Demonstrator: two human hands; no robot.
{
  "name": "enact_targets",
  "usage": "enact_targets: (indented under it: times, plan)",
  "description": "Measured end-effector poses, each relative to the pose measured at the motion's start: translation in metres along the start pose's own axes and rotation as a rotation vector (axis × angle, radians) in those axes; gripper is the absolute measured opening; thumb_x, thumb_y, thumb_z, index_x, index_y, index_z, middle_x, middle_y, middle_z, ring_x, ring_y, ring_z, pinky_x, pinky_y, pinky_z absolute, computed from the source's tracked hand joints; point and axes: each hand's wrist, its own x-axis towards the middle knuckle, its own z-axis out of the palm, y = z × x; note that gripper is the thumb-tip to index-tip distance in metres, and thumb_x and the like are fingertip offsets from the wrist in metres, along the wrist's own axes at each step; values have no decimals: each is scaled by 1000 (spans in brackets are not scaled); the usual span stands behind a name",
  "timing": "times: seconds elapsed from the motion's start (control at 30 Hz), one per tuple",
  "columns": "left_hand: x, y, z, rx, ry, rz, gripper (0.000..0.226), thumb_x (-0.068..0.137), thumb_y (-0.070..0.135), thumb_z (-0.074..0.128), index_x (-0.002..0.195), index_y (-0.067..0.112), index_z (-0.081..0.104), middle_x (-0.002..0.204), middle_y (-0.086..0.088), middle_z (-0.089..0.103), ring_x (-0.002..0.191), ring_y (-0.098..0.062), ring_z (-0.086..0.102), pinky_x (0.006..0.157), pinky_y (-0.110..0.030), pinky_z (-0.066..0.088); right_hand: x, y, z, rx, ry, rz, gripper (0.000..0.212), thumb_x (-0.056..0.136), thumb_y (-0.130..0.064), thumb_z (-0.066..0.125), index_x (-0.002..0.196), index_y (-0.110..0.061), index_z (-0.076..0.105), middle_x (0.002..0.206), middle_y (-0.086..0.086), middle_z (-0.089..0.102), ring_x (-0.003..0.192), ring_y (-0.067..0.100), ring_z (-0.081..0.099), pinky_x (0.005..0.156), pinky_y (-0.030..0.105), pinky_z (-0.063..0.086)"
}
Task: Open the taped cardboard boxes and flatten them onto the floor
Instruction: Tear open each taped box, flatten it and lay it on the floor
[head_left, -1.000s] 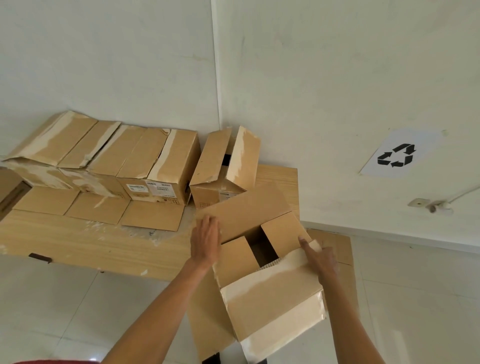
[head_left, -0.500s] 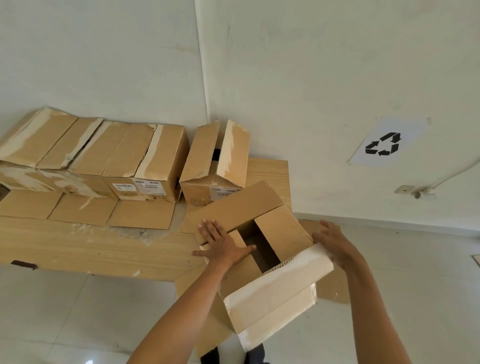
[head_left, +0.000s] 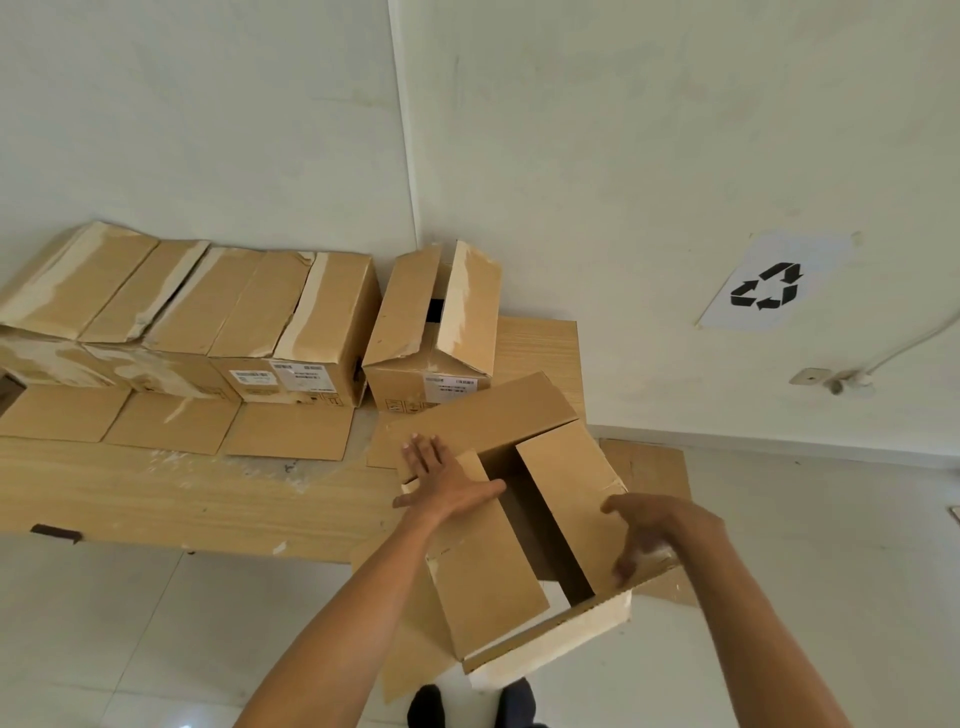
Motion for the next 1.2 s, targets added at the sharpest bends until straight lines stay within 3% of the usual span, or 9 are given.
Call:
enact_targets:
  times: [0.2,0.3,0.5,0.63,0.77,0.87,0.93,1.07,1.2]
  plan:
    - [-4,-5,-5,-50,3,54,137,66,70,68,158,16,-19,158,-1,-42,145,-27,-40,112,-77,11,23,-6,64,-43,186,-49,160,47,-65,90,152,-41,-28,160,1,-37,149,36,-29,113,76,16]
    - [-6,-10,-7,-80,-13,95,136,66,68,67,157,16,-20,158,0,-42,144,-26,-40,115,-74,9,26,5,93,34,325,-59,169,38,-78,84,146,-37,-39,153,5,-48,144,38,-37,112,77,13]
    - [-2,-20,-19,-208,3,209,130,70,62,67,158,21,-19,159,6,-39,146,-20,-38,122,-61,2,38,1,91,250,468,-66,143,50,-103,49,152,-32,-22,164,1,-26,153,38,-16,112,76,11]
    - [-12,-39,-37,-349,5,356,119,82,49,68,157,25,-21,162,11,-32,150,-13,-27,125,-51,-2,40,-18,89,193,544,4,124,68,-80,63,153,-29,-11,164,9,-14,151,42,0,107,76,28]
    - [-29,-70,-51,-448,87,408,109,85,39,66,158,36,-15,164,19,-18,151,-4,-13,123,-46,6,41,-11,87,322,536,-86,100,79,-74,50,154,-32,-1,164,5,4,148,39,20,107,71,35]
    - [-34,-103,-63,-662,140,313,86,93,28,64,158,43,10,154,21,25,142,-8,34,111,-46,41,17,-5,68,628,546,-254,74,96,-63,43,157,-28,21,149,-1,42,124,21,51,100,48,52]
    - [-31,-136,-70,-789,192,221,64,95,17,61,151,36,37,140,11,53,119,-17,62,94,-44,56,6,5,59,834,514,-299,59,101,-57,42,152,-29,38,140,-7,49,121,18,52,102,45,49]
    - [-14,-190,-67,-693,313,52,38,93,22,71,130,20,60,119,-5,68,113,-28,65,95,-48,55,2,25,50,1148,378,-227,74,83,-78,52,142,-33,46,142,-3,48,127,28,50,100,54,52]
    - [2,-193,-54,-547,410,-62,41,94,24,69,132,11,60,121,-12,68,108,-32,65,96,-47,53,-10,33,44,1539,292,-291,45,99,-45,52,135,-18,50,128,15,57,114,34,57,92,54,52]
